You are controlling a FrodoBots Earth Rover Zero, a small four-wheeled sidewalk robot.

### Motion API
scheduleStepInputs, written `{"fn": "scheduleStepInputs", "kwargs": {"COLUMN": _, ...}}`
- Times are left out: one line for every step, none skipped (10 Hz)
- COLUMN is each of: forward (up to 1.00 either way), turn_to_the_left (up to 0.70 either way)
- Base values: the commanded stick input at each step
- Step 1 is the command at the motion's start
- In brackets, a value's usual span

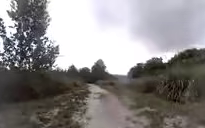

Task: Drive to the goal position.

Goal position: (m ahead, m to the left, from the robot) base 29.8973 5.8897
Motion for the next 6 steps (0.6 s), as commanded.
{"fn": "scheduleStepInputs", "kwargs": {"forward": 0.85, "turn_to_the_left": 0.00}}
{"fn": "scheduleStepInputs", "kwargs": {"forward": 0.85, "turn_to_the_left": 0.00}}
{"fn": "scheduleStepInputs", "kwargs": {"forward": 0.85, "turn_to_the_left": 0.00}}
{"fn": "scheduleStepInputs", "kwargs": {"forward": 0.85, "turn_to_the_left": 0.00}}
{"fn": "scheduleStepInputs", "kwargs": {"forward": 0.85, "turn_to_the_left": 0.00}}
{"fn": "scheduleStepInputs", "kwargs": {"forward": 0.85, "turn_to_the_left": 0.00}}
